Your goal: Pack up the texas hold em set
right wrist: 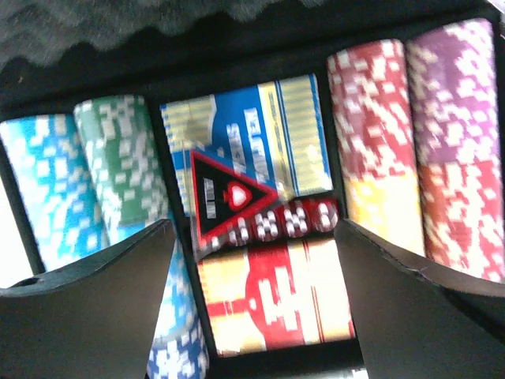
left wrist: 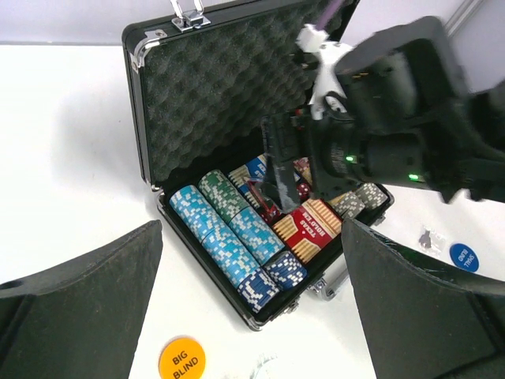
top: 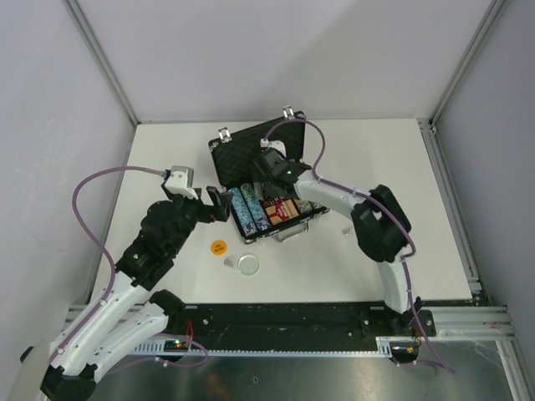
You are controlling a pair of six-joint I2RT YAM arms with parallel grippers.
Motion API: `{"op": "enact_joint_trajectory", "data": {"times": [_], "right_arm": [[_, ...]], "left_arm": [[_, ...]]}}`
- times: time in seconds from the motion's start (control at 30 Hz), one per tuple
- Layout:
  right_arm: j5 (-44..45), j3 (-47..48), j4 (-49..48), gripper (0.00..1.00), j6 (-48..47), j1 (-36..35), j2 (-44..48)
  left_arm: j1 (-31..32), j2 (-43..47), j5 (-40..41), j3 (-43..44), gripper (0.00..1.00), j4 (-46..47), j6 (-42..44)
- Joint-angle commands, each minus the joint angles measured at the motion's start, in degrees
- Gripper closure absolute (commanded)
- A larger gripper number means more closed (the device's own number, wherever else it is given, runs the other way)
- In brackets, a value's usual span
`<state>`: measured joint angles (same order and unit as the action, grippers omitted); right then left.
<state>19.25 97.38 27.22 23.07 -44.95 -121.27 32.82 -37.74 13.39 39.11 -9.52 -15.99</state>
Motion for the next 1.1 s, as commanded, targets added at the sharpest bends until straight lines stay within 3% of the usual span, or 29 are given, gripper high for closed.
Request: {"op": "enact_joint_trajectory", "data": {"times": [0.0, 0.27, 0.53, 0.83, 0.97, 1.07], "right_arm": [[2.9, -7.3, -0.1, 0.11, 1.8, -0.6, 13.0], [12.0, -23.6, 11.1, 0.09, 11.1, -0.4, 26.6], [12.1, -41.1, 13.0, 0.01, 17.7, 6.5, 40.5], [2.9, -56.5, 7.8, 0.02, 19.6, 18.4, 53.1], [-0.3, -59.3, 5.9, 0.03, 19.1, 22.0, 53.2], [-0.6, -59.9, 5.6, 0.09, 19.6, 23.6, 51.5]], "left_arm": [[-0.2, 1.7, 0.4, -0.3, 0.00, 2.2, 0.8], [-0.2, 1.1, -1.8, 0.0, 0.00, 2.2, 0.1], [-0.3, 0.7, -2.3, 0.0, 0.00, 2.2, -0.1], [-0.2, -0.3, -2.6, 0.3, 0.00, 2.3, -0.2], [-0.2, -0.4, -2.7, 0.3, 0.00, 2.3, -0.2], [-0.2, -0.4, -2.7, 0.3, 0.00, 2.2, -0.2]]}}
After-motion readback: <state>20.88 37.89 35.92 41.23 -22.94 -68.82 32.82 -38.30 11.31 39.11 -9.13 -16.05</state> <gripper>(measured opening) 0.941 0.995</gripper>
